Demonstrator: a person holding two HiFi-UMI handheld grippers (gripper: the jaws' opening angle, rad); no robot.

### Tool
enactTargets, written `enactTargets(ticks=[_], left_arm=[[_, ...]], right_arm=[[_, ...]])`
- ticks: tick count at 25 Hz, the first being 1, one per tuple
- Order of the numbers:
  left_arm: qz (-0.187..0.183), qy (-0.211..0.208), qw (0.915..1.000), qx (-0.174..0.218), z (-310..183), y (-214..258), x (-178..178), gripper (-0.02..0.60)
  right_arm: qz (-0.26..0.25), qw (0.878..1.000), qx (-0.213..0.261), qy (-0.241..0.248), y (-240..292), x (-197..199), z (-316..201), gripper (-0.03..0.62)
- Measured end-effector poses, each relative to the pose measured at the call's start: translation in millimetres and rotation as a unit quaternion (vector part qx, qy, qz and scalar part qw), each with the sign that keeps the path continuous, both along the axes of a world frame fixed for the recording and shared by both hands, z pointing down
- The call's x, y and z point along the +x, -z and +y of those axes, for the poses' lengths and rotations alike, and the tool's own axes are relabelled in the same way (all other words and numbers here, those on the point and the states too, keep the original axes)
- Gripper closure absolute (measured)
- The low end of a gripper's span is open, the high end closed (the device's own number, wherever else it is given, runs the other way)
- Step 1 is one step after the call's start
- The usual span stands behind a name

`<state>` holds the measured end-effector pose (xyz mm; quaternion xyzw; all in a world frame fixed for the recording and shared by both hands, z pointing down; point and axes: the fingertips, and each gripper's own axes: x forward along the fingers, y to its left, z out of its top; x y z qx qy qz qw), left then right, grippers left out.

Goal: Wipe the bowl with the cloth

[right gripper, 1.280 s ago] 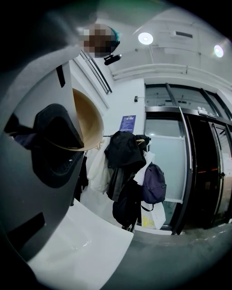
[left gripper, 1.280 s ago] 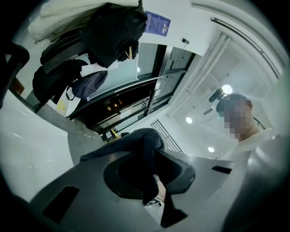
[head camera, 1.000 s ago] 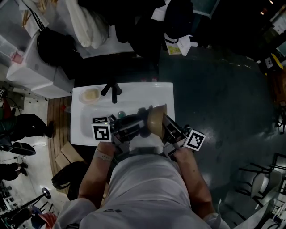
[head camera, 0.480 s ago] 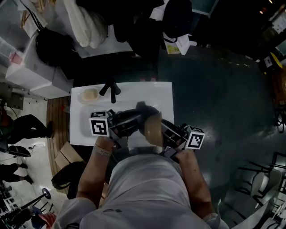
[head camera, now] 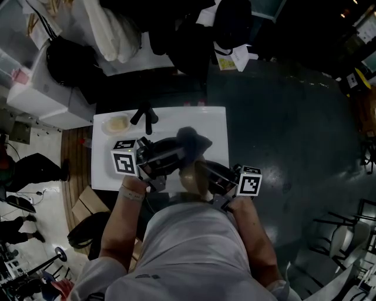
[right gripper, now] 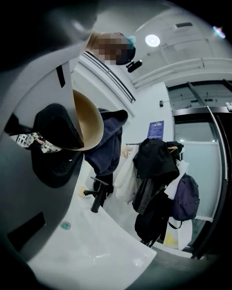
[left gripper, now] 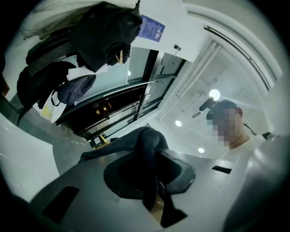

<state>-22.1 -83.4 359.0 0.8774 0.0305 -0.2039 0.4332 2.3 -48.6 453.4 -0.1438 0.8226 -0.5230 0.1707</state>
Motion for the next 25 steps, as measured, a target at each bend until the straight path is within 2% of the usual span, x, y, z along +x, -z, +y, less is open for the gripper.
enactTargets(ticks=[9, 13, 20, 25], left_arm=[[-0.029, -0.020, 0.9986, 0.041, 24, 4, 0, 0.511], [-0.016, -0.034, 0.9989, 0.030, 39, 1, 3, 0.511], [0.001, -0.066, 0.9978, 0.004, 64, -13, 16, 0.511], [-0.017, -0.091, 0.9957, -0.010, 78, -29, 32, 0.511]], right_arm=[[0.041, 0.995, -0.030, -0.091, -22, 26, -22, 0.563], [0.021, 0.988, -0.048, -0.144, -23, 43, -31, 0.563], [-0.009, 0.979, -0.058, -0.193, -17, 60, -42, 0.563], [-0.021, 0.976, -0.030, -0.213, -2, 66, -47, 0.563]])
